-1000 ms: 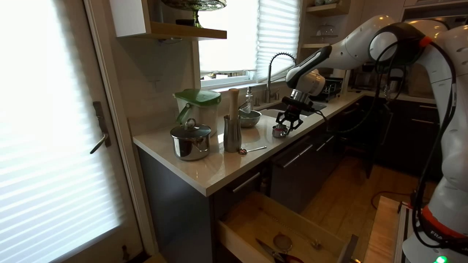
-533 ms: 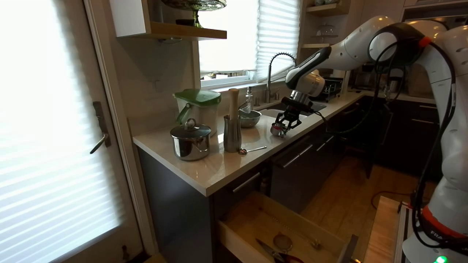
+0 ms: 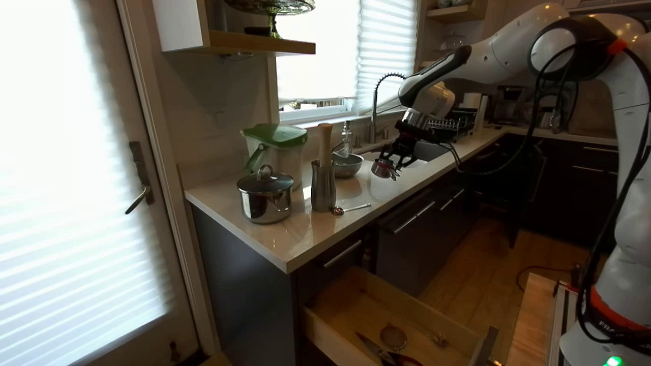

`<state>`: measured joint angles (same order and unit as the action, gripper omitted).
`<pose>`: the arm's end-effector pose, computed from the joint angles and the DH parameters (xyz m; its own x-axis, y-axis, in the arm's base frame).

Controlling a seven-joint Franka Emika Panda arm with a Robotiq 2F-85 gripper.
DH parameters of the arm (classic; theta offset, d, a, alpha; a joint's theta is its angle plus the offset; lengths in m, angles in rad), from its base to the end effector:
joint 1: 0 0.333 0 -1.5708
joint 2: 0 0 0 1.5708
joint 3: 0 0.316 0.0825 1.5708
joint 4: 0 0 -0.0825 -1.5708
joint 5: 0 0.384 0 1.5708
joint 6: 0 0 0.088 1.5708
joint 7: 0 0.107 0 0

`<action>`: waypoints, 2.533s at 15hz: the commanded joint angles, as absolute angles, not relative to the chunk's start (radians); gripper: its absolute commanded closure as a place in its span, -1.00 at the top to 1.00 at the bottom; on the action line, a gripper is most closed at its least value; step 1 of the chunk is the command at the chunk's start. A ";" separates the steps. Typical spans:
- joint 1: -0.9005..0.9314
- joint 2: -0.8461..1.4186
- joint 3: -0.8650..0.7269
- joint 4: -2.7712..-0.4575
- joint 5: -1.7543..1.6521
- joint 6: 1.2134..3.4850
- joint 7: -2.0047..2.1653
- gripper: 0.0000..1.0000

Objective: Pick up the bunch of measuring spoons from the kitchen counter and put them in the open drawer

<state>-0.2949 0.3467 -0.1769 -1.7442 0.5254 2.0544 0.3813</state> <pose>0.5923 -0.2611 0.3806 0.4769 -0.8536 -0.2097 -0.8564 -0.3975 -0.3296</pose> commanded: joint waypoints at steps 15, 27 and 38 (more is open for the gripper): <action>-0.105 -0.031 -0.125 -2.087 0.455 1.610 0.721 -0.92; -0.135 -0.258 -0.085 -2.355 0.345 1.619 1.036 -0.67; -0.131 -0.229 -0.083 -2.335 0.345 1.619 1.037 -0.67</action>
<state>-0.1213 -0.2299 -0.0917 -2.3375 0.3437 1.6224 1.0383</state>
